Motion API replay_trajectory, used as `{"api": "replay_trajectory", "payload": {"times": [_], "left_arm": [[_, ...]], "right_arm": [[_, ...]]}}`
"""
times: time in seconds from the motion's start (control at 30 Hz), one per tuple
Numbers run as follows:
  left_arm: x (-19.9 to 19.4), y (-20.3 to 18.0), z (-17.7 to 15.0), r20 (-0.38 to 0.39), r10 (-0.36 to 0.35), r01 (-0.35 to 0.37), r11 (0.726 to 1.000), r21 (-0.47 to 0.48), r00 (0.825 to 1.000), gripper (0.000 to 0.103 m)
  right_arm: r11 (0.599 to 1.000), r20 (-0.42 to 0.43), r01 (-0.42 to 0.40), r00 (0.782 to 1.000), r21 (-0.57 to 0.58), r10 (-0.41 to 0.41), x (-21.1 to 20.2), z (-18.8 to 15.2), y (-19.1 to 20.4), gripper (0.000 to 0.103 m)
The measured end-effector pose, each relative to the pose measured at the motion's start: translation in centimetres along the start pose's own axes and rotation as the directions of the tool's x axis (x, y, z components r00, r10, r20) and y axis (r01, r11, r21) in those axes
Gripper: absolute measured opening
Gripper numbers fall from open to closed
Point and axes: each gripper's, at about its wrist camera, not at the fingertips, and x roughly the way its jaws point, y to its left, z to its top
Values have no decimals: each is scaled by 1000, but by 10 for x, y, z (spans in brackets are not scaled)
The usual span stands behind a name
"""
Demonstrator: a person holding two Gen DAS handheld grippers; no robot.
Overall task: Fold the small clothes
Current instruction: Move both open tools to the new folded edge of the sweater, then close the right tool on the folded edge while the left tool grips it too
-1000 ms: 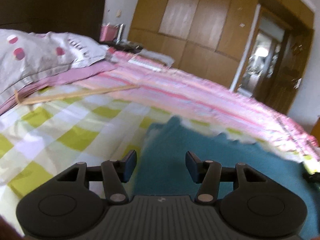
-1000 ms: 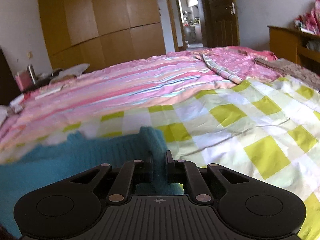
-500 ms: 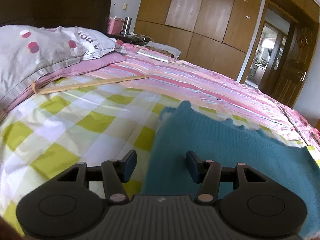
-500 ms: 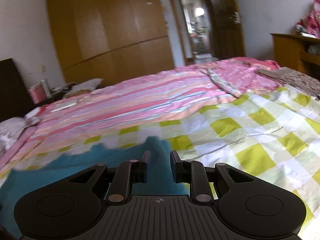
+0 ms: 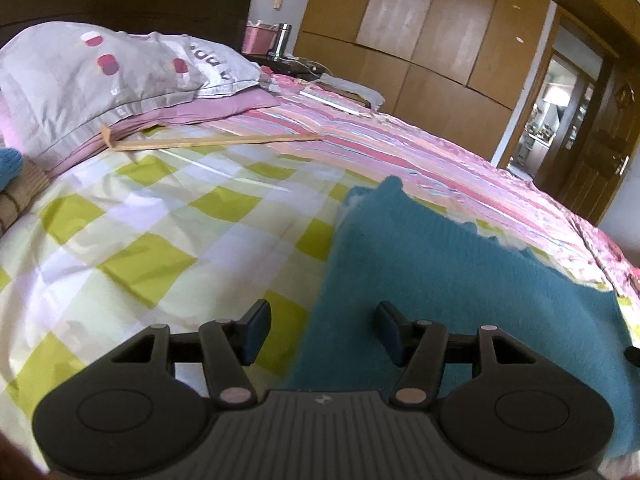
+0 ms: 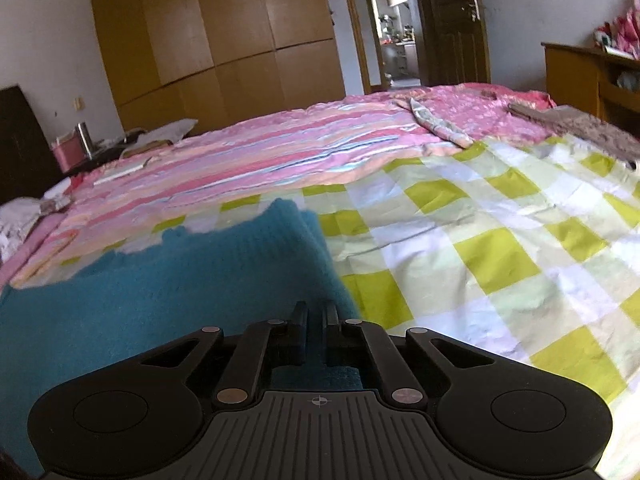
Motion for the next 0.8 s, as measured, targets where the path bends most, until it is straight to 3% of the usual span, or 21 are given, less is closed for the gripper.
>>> {"api": "replay_trajectory", "payload": {"times": [0.07, 0.27, 0.37, 0.5, 0.6, 0.7, 0.8], "left_arm": [[-3, 3, 0, 0, 1, -1, 1000, -14, 1000, 63], [-12, 17, -3, -8, 8, -8, 997, -81, 1000, 64], [-14, 23, -4, -15, -2, 0, 993, -122, 1000, 64], [-12, 26, -4, -24, -17, 14, 992, -125, 1000, 64], [-11, 31, -5, -32, -36, 32, 990, -135, 999, 64], [-8, 35, -5, -40, -55, 48, 988, -150, 998, 64], [-7, 36, -6, -44, -62, 55, 987, -152, 997, 64]], "right_arm": [[1000, 11, -4, 1000, -24, 5, -8, 3, 10, 17], [984, -16, -133, 991, -117, 132, -17, 12, 74, 16], [957, -86, -244, 969, -156, 233, -12, 15, 121, 17], [906, -196, -381, 918, -185, 346, 2, 15, 193, 17], [878, -257, -426, 893, -220, 369, 16, 12, 243, 19], [860, -310, -460, 869, -222, 385, 29, 10, 281, 33], [853, -342, -464, 862, -238, 374, 41, 8, 307, 38]]}}
